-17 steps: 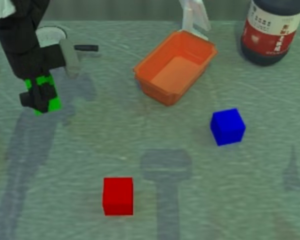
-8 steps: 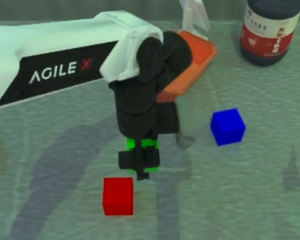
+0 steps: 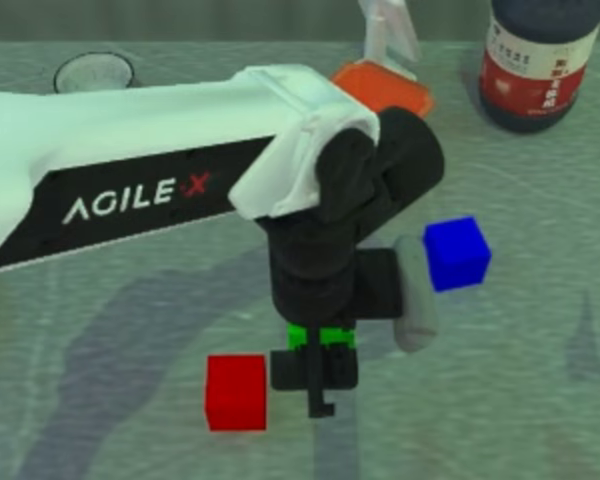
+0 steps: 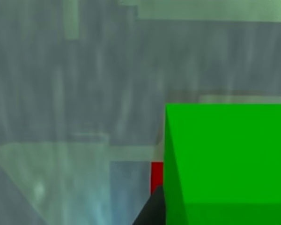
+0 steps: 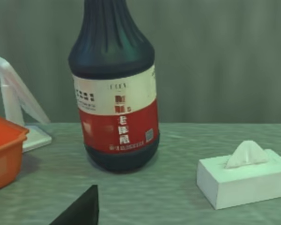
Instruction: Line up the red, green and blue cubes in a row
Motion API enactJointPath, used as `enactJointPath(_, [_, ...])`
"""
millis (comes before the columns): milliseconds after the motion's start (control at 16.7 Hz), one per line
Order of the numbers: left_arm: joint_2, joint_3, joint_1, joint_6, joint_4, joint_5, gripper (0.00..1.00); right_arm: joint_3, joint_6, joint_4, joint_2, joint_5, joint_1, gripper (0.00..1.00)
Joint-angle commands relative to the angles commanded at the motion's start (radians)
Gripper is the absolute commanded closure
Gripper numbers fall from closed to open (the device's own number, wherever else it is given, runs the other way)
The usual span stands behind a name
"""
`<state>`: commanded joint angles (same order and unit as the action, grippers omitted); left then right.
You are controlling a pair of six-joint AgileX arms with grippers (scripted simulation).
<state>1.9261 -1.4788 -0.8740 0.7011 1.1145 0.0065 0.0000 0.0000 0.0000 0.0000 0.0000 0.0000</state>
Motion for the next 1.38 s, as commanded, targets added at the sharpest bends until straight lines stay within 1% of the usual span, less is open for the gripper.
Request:
enactJointPath(120, [0.006, -0.001, 0.003, 0.003, -0.001, 0.001, 1.0, 0.0, 0.0, 0.0, 0.0, 0.0, 0.0, 0.0])
enactJointPath(240, [0.018, 0.022, 0.001, 0.003, -0.038, 0.0, 1.0, 0.0, 0.0, 0.0, 0.0, 0.0, 0.0, 0.0])
enactJointPath(600, [0.092, 0.139, -0.005, -0.003, -0.232, 0.002, 1.0, 0.0, 0.0, 0.0, 0.0, 0.0, 0.0, 0.0])
enactJointPath(900, [0.099, 0.15, -0.005, -0.004, -0.25, 0.001, 1.0, 0.0, 0.0, 0.0, 0.0, 0.0, 0.0, 0.0])
enactJointPath(1380, [0.099, 0.15, -0.005, -0.004, -0.25, 0.001, 0.4, 0.0, 0.0, 0.0, 0.0, 0.0, 0.0, 0.0])
